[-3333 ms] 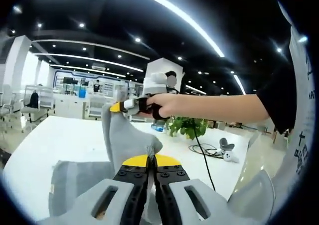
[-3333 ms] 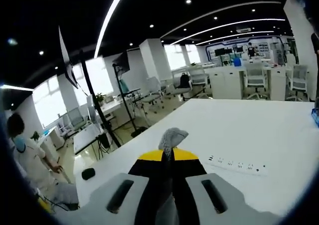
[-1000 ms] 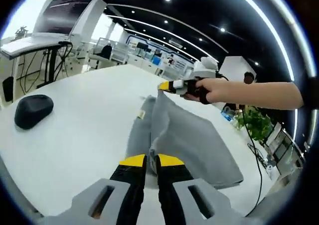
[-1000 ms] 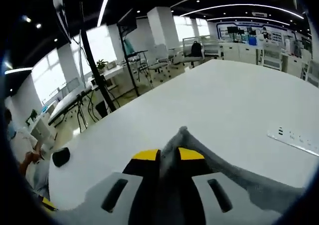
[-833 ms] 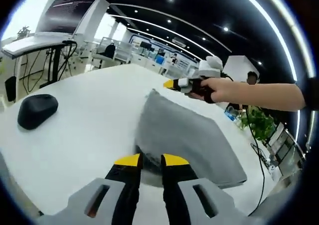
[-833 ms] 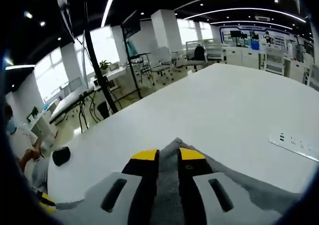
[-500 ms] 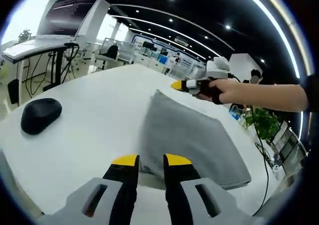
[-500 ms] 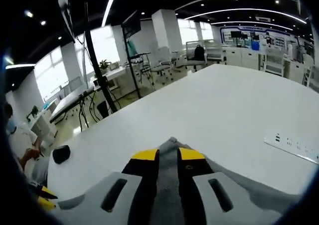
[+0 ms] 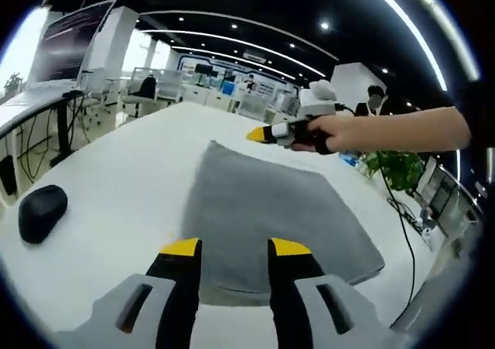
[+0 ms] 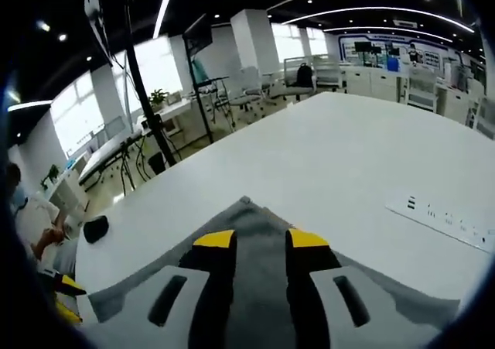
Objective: Fold the towel on the table until its edges align and the towel forms a compact rectangular stack.
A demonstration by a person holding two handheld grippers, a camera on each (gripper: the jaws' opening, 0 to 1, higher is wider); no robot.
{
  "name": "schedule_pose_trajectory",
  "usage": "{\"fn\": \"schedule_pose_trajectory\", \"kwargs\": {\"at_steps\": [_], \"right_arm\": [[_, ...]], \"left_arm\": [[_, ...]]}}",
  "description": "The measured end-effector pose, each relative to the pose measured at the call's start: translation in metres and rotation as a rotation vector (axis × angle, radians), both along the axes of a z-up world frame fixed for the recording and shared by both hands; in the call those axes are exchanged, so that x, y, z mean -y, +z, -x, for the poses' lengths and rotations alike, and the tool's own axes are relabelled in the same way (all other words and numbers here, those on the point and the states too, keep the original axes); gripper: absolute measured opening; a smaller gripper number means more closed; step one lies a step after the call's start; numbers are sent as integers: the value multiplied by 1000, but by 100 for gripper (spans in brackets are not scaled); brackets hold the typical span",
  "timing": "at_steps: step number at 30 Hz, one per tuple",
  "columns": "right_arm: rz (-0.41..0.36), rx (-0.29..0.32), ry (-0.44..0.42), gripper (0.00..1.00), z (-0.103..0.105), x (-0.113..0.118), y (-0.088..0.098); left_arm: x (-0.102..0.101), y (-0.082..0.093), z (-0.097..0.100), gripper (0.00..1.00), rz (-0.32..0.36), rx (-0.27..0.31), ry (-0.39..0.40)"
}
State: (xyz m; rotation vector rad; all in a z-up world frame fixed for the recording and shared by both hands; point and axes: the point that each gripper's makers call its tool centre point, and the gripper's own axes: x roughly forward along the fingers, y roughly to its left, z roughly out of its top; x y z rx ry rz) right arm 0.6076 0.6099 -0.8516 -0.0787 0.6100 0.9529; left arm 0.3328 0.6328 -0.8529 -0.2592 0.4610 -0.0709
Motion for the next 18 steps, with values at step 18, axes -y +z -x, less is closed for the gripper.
{"fn": "schedule_pose_trajectory", "kwargs": {"at_steps": [18], "right_arm": [[69, -7, -29, 28, -5, 91, -6]], "left_arm": [[82, 8, -14, 49, -34, -16, -177]]}}
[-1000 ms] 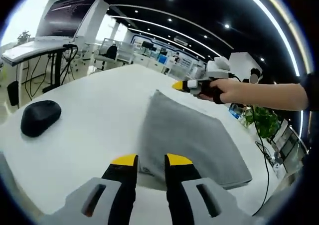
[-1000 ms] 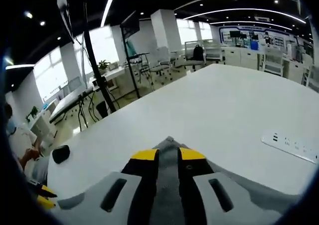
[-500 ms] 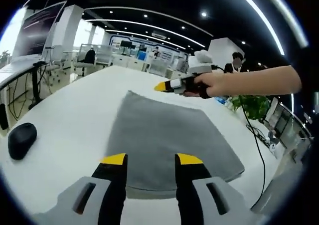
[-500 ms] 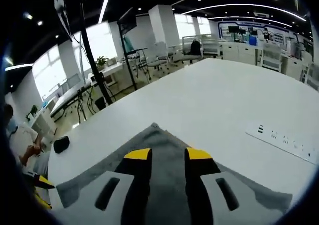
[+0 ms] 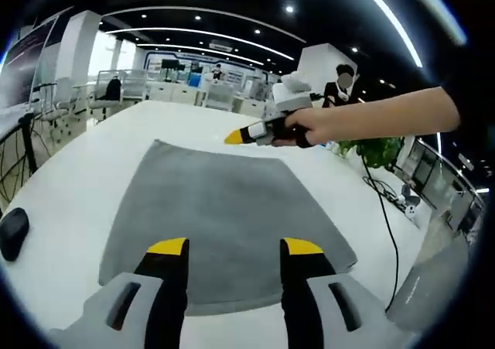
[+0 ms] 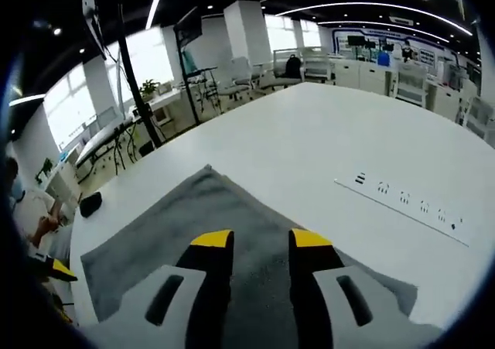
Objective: Fold the towel on the table until its edges align and the towel forms a compact rectangular stack.
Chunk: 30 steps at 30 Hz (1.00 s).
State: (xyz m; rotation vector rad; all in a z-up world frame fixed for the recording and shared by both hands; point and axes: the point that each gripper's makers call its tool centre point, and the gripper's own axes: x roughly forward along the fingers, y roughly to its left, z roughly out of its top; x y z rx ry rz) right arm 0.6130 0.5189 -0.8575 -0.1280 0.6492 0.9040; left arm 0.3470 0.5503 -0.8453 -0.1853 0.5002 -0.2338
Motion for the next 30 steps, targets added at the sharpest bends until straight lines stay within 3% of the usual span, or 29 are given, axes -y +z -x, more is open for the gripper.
{"fn": "schedule_pose_trajectory", "kwargs": {"at_steps": [16, 30], "right_arm": [[50, -19, -73, 29, -15, 92, -16], [57, -30, -148, 28, -16, 151, -19]], "left_arm": [[103, 0, -7, 52, -34, -28, -227], [184, -19, 3, 51, -86, -84, -447]]}}
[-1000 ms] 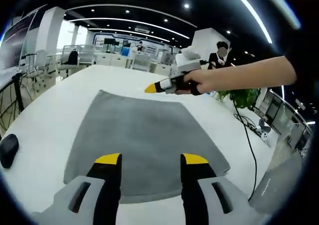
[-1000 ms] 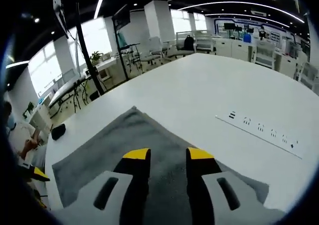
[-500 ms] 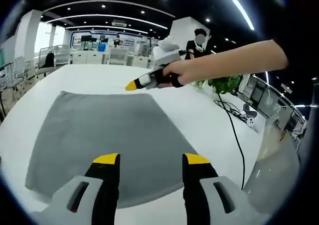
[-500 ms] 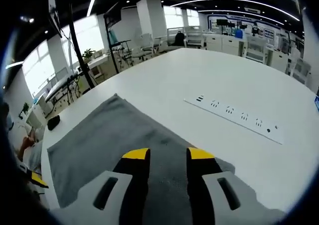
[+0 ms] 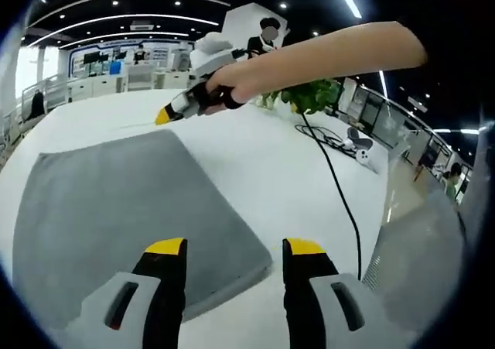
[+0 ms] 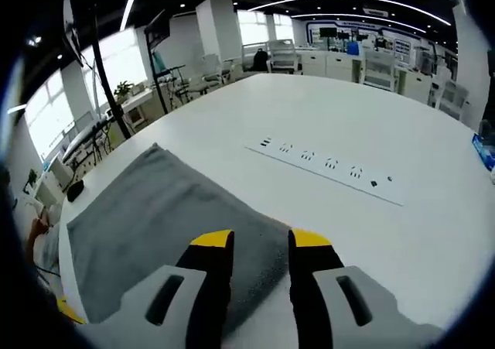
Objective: Fold the towel on the table until its edges align and the towel forms a compact rectangular stack.
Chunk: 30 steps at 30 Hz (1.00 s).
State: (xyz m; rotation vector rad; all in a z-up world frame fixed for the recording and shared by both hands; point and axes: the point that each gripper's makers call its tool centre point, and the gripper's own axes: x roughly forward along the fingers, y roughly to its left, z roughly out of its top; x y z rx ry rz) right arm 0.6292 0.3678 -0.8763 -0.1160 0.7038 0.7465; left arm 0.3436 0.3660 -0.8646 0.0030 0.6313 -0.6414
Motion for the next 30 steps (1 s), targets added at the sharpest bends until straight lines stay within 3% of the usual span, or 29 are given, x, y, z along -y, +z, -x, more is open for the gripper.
{"fn": "schedule_pose_trajectory", "kwargs": {"at_steps": [12, 26, 30], "right_arm": [[-8, -36, -17, 27, -1, 11, -17], [-7, -59, -18, 24, -8, 10, -34], [-10, -46, -18, 20, -18, 8, -41]], "left_arm": [[34, -21, 15, 37, -24, -59, -129], [29, -44, 16, 31, -130, -81, -151], [30, -47, 15, 25, -160, -81, -154]]}}
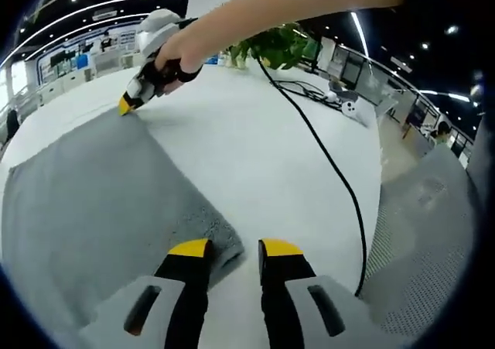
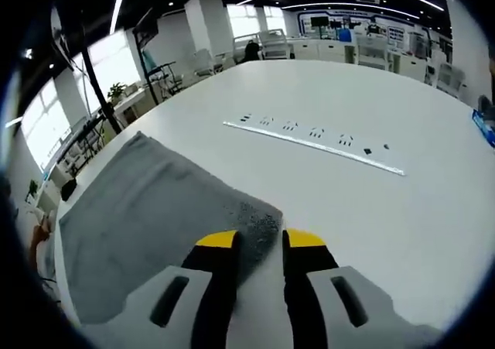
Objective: Fold the towel on the table until its edges align and the towel forms a compact rectangular stack.
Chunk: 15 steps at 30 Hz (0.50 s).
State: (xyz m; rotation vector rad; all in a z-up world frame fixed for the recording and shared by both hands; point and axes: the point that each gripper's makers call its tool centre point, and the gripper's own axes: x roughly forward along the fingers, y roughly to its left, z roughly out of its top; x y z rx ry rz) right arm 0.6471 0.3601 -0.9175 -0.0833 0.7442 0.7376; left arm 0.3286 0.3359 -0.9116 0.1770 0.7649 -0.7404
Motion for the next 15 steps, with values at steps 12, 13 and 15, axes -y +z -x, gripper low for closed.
{"fn": "schedule_pose_trajectory", "kwargs": {"at_steps": [12, 13, 15], "right_arm": [[32, 42, 22, 4, -2, 3, 1], [34, 42, 23, 3, -2, 3, 1], [39, 46, 29, 3, 5, 3, 4]], "left_arm": [[-4, -6, -6, 14, -112, 44, -25], [-4, -6, -7, 13, -108, 40, -19], [-6, -5, -9, 9, -96, 28, 0]]}}
